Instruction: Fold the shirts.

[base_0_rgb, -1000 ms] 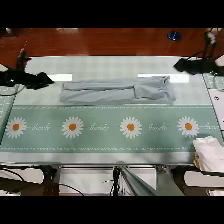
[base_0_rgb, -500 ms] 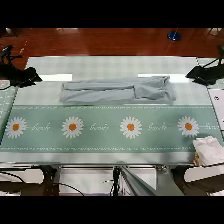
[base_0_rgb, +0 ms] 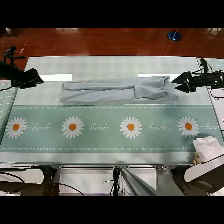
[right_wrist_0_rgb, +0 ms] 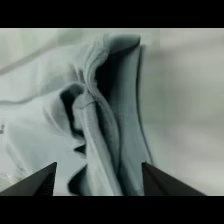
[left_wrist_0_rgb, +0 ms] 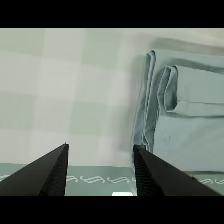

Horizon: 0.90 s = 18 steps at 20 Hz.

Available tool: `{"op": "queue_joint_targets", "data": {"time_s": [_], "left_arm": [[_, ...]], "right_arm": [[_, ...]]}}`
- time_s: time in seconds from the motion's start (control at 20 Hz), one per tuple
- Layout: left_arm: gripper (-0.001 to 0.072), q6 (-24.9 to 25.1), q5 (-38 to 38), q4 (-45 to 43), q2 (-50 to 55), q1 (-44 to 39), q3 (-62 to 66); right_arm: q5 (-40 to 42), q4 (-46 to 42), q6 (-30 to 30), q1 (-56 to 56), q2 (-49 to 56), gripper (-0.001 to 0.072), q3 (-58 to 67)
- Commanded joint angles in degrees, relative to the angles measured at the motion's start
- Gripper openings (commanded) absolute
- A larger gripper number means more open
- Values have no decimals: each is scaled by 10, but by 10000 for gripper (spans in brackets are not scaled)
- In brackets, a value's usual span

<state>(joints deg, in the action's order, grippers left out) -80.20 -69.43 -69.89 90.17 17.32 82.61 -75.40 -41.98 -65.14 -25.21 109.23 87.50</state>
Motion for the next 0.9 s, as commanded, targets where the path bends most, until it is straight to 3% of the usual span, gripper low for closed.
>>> {"op": "queue_joint_targets", "data": {"time_s": [0.0,0.3,0.35,0.5,0.6,0.75,0.8,0.85], "left_arm": [[494,0,-3,0,0,-2,0],[494,0,-3,0,0,-3,0],[494,0,-3,0,0,-3,0],[494,0,-3,0,0,-3,0],[465,0,-12,2,0,-5,0],[330,0,-31,55,0,-18,0],[248,1,-33,88,0,-30,0],[248,6,-32,122,0,-44,0]], "right_arm": [[11,-44,3,32,8,602,0],[32,-65,-18,110,39,561,0],[34,-65,-8,122,41,456,0],[33,-64,1,139,40,49,18],[18,-64,-1,139,27,27,42],[-7,-72,-9,139,-17,27,72],[-16,-77,-19,139,-33,27,79],[-23,-83,-29,139,-50,27,82]]}}
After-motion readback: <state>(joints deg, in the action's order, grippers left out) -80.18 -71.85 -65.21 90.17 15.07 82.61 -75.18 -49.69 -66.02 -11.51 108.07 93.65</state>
